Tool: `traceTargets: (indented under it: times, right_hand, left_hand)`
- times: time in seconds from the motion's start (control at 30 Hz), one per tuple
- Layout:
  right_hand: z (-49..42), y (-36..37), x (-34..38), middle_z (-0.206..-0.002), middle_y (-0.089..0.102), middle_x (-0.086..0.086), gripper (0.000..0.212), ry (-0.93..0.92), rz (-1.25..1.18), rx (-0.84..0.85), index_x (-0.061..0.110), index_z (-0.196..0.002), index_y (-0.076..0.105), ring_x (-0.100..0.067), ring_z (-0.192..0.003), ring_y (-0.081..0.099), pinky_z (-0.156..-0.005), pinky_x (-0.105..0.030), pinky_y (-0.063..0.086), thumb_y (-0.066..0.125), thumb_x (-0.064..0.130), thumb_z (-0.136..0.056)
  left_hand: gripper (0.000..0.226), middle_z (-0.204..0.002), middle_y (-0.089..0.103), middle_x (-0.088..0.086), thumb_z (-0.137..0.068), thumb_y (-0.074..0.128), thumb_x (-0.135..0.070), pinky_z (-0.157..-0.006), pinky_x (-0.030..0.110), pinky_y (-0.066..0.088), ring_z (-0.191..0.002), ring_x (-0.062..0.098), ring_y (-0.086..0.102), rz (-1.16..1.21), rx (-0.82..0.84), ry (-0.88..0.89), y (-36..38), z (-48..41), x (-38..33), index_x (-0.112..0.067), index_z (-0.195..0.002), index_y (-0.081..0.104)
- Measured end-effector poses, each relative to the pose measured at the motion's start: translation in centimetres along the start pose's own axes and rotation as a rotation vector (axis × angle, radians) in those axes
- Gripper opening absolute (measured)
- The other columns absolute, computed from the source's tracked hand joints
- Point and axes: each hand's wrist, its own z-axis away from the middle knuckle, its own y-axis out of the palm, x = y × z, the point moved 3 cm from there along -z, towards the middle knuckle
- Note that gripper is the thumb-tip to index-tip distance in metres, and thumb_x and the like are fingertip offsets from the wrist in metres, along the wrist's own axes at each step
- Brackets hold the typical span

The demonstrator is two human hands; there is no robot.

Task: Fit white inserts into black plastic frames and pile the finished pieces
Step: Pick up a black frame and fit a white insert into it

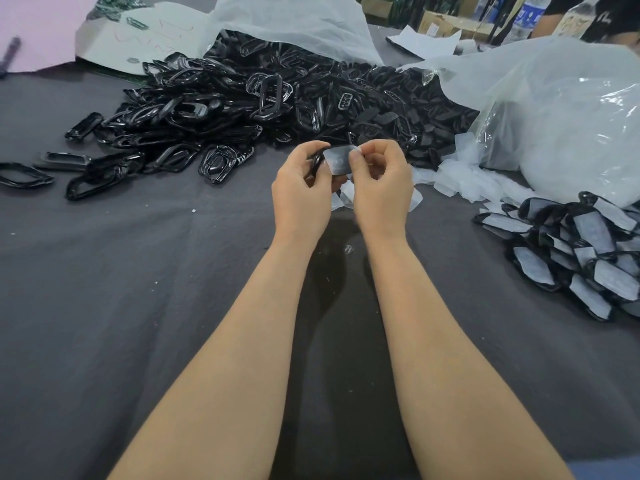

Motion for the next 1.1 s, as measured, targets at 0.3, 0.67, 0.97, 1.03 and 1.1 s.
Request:
traceTargets:
  times: [0.3, 0.67, 0.97, 1.03, 1.1]
  right_hand:
    - [-0.8, 0.3, -1.8, -0.101, 0.067, -0.012, 0.022, 0.313, -0.299, 0.071, 0.001, -0.109, 0.060, -0.019, -0.091, 0.066, -0.079, -0.027, 0.057, 0.064, 0.011, -0.090]
    - [-0.7, 0.1, -2.1, -0.081, 0.066, -0.006, 0.009, 0.358, -0.429, 0.129, 0.012, -0.084, 0.061, -0.017, -0.074, 0.065, -0.065, -0.022, 0.055, 0.064, 0.005, -0.089]
    - [-0.6, 0.1, -1.9, -0.093, 0.066, -0.012, 0.005, 0.242, -0.192, 0.094, 0.008, -0.092, 0.061, -0.019, -0.084, 0.063, -0.074, -0.028, 0.055, 0.059, 0.013, -0.093]
    - [-0.5, 0.2, -1.7, -0.089, 0.065, -0.009, 0.004, 0.233, -0.190, 0.107, 0.011, -0.089, 0.061, -0.017, -0.082, 0.062, -0.074, -0.028, 0.054, 0.059, 0.012, -0.092]
    - [-0.4, 0.2, -1.6, -0.084, 0.065, -0.005, 0.006, 0.255, -0.229, 0.124, 0.012, -0.086, 0.061, -0.014, -0.077, 0.063, -0.070, -0.026, 0.054, 0.060, 0.010, -0.092]
  left_hand:
    - [0.025, -0.093, 0.068, -0.005, -0.096, 0.047, 0.002, -0.081, 0.026, 0.057, -0.082, 0.006, 0.069, 0.064, 0.029, -0.020, 0.1, -0.1, 0.0, -0.016, -0.107, 0.060]
    - [0.019, -0.097, 0.070, 0.004, -0.093, 0.059, -0.005, -0.090, 0.039, 0.055, -0.089, 0.018, 0.070, -0.049, 0.046, -0.046, -0.2, 0.0, 0.0, -0.019, -0.105, 0.058]
    - [0.014, -0.084, 0.069, 0.001, -0.093, 0.057, -0.006, -0.071, 0.023, 0.056, -0.072, 0.011, 0.070, 0.073, 0.028, -0.118, -0.4, 0.1, 0.3, -0.019, -0.095, 0.060]
    - [0.013, -0.083, 0.070, 0.003, -0.095, 0.057, -0.008, -0.068, 0.022, 0.056, -0.071, 0.012, 0.070, 0.083, 0.019, -0.121, -0.5, 0.0, 0.3, -0.020, -0.091, 0.059]
    - [0.014, -0.081, 0.069, 0.005, -0.094, 0.056, -0.007, -0.067, 0.022, 0.056, -0.070, 0.010, 0.069, 0.068, 0.003, -0.128, -0.6, -0.1, 0.4, -0.019, -0.088, 0.058]
